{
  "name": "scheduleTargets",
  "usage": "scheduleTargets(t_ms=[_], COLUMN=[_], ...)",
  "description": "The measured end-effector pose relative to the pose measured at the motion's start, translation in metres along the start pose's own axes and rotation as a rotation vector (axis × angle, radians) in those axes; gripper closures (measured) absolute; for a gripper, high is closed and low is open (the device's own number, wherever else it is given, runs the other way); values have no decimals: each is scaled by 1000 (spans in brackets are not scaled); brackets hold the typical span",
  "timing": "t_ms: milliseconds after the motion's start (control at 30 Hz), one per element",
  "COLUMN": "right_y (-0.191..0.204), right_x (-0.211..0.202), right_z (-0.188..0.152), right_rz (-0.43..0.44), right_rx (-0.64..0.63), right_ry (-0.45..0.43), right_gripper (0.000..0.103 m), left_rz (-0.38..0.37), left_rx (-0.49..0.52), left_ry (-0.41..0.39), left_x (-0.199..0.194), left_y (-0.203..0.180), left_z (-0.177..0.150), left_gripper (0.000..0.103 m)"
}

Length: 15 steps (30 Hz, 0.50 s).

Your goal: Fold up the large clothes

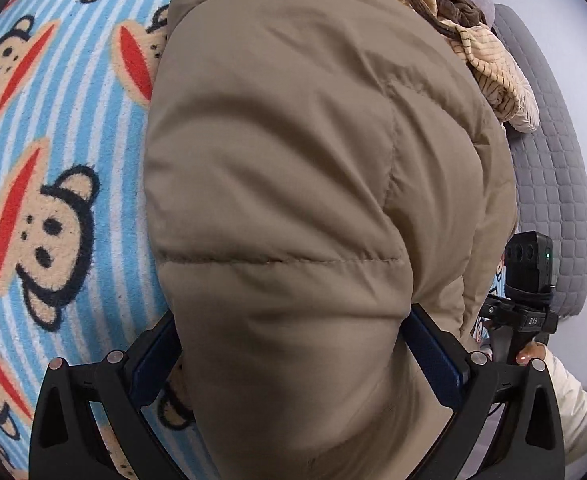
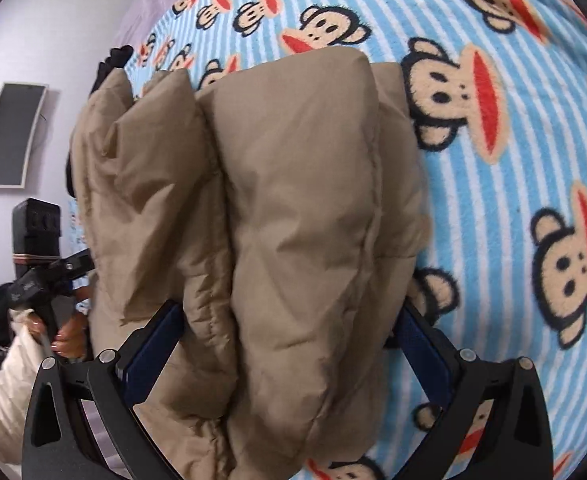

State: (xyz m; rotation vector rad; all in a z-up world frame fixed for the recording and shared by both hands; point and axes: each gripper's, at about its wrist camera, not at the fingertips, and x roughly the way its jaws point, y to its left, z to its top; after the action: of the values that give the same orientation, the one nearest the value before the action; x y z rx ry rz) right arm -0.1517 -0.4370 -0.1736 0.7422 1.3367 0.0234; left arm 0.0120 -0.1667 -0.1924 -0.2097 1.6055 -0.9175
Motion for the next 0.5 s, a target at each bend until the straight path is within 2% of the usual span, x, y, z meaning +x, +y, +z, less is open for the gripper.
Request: scheduleTargets(t_ms=[100, 233, 300, 400, 433, 500], right_y=[-12, -22, -23, -20, -18, -16], right_x=[14, 37, 44, 45, 45, 40], right_z=[12, 21, 24, 25, 25, 25], right_rz=[66, 243, 289, 290, 294, 328], right_rx=[33, 118, 151, 169, 175, 187], right_ry=[24, 70, 72, 60, 59, 54], right_gripper=[0, 0, 0, 2, 5, 28], left_rz=[-22, 19, 37, 49, 46, 46], left_rx=[-37, -22, -3, 30, 37, 52], left_ry=[9, -26, -54, -97, -109, -128], left_x=[10, 10, 3, -11, -17, -26], left_y=[-2, -14, -22, -31, -33, -38], left_z=[2, 0, -2, -7, -7, -6], left_gripper=[0, 1, 13, 26, 27, 29])
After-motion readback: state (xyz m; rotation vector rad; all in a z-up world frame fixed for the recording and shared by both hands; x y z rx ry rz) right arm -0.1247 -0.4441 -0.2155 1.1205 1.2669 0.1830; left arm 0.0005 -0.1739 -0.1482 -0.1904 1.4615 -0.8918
